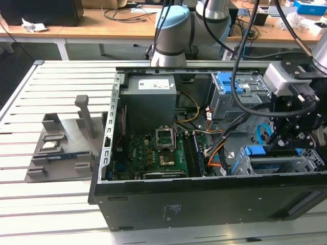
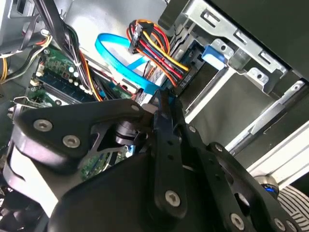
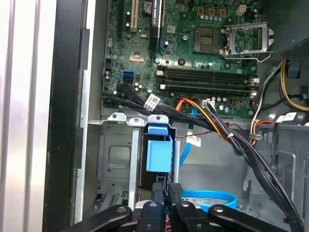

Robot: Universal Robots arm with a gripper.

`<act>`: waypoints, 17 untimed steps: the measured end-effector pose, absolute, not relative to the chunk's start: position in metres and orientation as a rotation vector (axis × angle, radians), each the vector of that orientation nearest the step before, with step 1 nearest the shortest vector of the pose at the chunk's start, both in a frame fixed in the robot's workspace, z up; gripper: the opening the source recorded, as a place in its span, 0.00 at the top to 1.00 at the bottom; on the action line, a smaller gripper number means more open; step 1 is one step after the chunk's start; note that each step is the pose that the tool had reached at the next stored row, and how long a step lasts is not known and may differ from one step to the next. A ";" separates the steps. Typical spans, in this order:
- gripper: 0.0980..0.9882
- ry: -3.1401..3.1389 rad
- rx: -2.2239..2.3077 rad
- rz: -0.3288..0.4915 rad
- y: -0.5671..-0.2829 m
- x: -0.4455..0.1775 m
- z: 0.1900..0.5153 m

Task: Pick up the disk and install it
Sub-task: 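Insert the second disk wire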

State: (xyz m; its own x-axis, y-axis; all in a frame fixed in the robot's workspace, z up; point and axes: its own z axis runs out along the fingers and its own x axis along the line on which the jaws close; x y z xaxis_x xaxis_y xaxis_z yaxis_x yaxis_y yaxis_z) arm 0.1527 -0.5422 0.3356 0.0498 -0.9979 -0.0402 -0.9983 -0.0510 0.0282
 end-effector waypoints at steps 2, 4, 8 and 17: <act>0.93 2.159 -2.271 0.076 -0.542 0.153 0.336; 0.93 2.159 -2.271 0.076 -0.542 0.153 0.336; 0.85 2.159 -2.271 0.077 -0.542 0.153 0.335; 0.99 2.159 -2.271 0.076 -0.538 0.153 0.362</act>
